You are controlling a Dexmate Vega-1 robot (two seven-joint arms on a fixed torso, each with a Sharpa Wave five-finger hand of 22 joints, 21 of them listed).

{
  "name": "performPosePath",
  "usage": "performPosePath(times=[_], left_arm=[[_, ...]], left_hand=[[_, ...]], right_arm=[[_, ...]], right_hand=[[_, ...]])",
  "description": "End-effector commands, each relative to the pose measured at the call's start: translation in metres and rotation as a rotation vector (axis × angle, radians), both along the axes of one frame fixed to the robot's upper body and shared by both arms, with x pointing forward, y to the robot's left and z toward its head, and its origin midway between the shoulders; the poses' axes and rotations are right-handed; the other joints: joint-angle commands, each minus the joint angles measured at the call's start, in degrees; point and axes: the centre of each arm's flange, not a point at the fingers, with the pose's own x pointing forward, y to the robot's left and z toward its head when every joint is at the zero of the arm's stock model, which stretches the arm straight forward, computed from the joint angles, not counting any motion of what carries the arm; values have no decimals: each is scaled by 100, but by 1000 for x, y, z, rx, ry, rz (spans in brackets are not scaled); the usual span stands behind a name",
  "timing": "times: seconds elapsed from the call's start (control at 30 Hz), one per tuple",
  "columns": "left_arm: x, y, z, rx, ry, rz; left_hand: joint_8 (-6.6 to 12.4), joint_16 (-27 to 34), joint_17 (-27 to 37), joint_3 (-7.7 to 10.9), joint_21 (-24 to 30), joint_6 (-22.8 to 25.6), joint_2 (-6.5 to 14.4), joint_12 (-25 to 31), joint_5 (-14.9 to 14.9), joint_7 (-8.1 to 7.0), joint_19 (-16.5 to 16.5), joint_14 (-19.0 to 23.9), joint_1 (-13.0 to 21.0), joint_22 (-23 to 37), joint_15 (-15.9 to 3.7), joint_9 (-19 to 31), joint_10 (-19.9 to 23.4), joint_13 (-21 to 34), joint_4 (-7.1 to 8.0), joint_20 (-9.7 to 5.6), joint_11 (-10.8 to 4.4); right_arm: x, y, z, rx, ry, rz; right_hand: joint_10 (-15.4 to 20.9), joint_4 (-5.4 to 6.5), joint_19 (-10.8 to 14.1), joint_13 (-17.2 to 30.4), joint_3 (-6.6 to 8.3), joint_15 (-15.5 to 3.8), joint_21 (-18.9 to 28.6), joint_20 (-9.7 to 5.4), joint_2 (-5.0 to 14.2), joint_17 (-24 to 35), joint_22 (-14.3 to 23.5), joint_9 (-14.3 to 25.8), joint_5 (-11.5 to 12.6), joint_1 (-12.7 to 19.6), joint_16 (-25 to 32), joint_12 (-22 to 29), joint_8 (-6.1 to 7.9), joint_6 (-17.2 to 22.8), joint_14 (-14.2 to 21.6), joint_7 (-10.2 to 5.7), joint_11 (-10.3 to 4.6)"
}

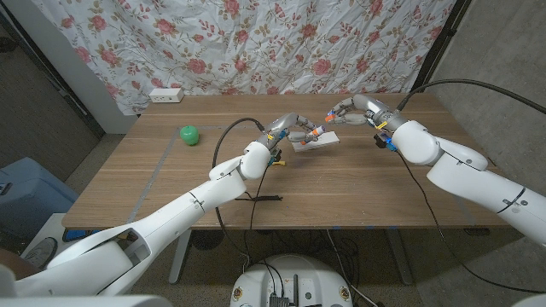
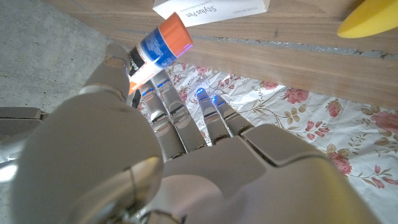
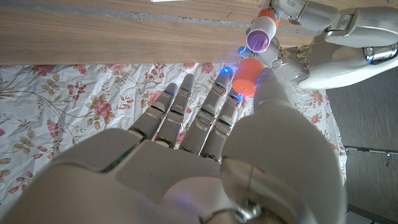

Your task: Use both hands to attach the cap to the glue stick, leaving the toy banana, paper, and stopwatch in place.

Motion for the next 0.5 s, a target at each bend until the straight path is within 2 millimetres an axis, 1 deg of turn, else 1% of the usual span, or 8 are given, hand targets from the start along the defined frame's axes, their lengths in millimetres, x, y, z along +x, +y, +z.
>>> performPosePath(times=[0.03,0.5], left_arm=[[-2,-1,1,-5,-7,-8],[0,0,1,-7,-5,-12]], left_hand=[[36,5,12,6,11,395,338,35,44,14,62,13,-72,13,-809,44,15,16,42,-51,-35],[35,5,11,5,10,394,343,38,44,2,64,16,-71,13,-811,43,17,17,41,-47,-34]], right_arm=[[3,0,-3,-7,18,-8],[7,-1,-7,-4,36,-15]], right_hand=[[-22,-15,3,8,-20,-857,-8,-26,56,11,18,28,-1,27,33,-21,6,28,-17,10,-7],[-46,-3,1,7,-55,-847,-8,-27,73,12,18,31,-6,17,42,-24,-11,16,-23,10,-6]])
